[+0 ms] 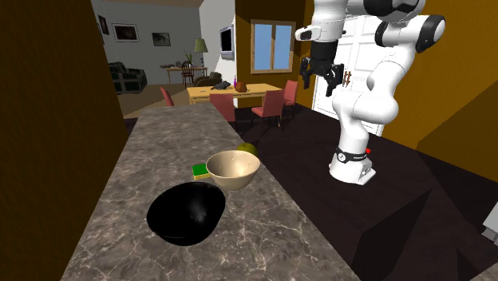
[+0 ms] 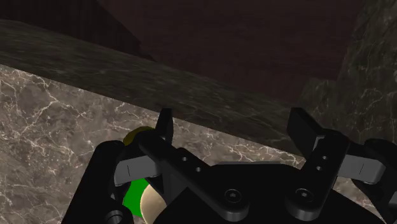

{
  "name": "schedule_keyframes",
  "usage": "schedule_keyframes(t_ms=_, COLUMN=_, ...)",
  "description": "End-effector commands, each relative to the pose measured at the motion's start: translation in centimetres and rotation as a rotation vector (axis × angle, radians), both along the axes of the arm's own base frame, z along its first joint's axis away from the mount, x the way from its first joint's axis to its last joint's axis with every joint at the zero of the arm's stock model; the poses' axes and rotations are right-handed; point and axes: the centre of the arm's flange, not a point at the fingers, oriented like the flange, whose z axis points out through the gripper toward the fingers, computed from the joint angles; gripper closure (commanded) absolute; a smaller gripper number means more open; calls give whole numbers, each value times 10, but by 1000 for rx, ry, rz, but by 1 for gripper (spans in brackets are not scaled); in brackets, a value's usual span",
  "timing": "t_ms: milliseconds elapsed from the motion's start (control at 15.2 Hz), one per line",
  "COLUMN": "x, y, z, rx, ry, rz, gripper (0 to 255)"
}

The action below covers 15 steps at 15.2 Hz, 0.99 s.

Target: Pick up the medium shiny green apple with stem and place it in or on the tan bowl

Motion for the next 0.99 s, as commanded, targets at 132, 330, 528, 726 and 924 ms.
schedule_keyframes(t_ms=132, x=12, y=-15, z=-16, rx=2, ry=-17, rz=11, gripper=0)
schedule_keyframes(t_ms=330, x=31, y=-36, z=-39, rx=4, ry=-43, rz=28, gripper=0)
schedule_keyframes(t_ms=528, x=52, y=-57, z=-61, rx=7, ry=-69, rz=45, gripper=0)
schedule_keyframes(t_ms=726, x=73, y=-78, z=-83, rx=9, ry=-95, rz=62, gripper=0)
schedule_keyframes(t_ms=924, x=95, y=-98, z=-105, rx=12, ry=-121, rz=79, gripper=0)
